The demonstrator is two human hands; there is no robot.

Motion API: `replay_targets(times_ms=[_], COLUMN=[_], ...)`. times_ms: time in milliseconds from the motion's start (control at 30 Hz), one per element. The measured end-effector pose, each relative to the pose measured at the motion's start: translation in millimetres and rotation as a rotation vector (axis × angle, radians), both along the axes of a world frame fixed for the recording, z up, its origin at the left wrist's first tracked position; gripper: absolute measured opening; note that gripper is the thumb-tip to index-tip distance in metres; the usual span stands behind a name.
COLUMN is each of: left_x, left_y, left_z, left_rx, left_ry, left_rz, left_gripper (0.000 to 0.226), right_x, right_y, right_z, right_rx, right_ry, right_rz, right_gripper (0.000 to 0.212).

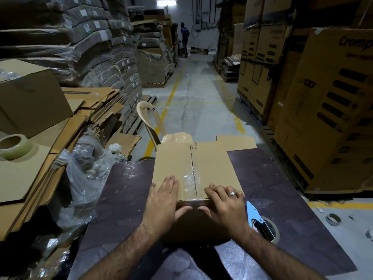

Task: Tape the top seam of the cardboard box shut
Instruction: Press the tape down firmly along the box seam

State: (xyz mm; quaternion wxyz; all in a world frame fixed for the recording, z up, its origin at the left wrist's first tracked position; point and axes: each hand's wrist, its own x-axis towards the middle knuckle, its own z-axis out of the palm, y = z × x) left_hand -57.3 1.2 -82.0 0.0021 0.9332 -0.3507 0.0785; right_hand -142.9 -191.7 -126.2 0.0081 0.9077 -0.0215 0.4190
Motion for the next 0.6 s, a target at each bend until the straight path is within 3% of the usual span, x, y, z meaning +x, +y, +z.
replay_targets(times_ms=[100, 433, 533, 600], left_x=[-7, -17, -14, -12], left_y=[-2, -4, 0, 0], left_z=[-10, -36, -37, -34], left_rx=[-0.065, -0.204, -0.241, -0.316], left_ry=[-0.09, -0.219, -0.27, -0.309], left_rz=[-0.017, -0.022, -0.061, -0.07], left_gripper=[0.084, 0.107, 0.098, 0.076], right_x=[0, -1, -5, -4], right_y=[3, 0, 0, 2], right_z=[-9, -23, -8, 4], right_rx=[-0.033, -0.098, 0.005, 0.062], right_ry=[-0.033, 0.088, 0.037, -0.011], right_rz=[-0.028, -0.032, 0.011, 0.027], right_gripper=[0.054, 0.086, 0.062, 0.046])
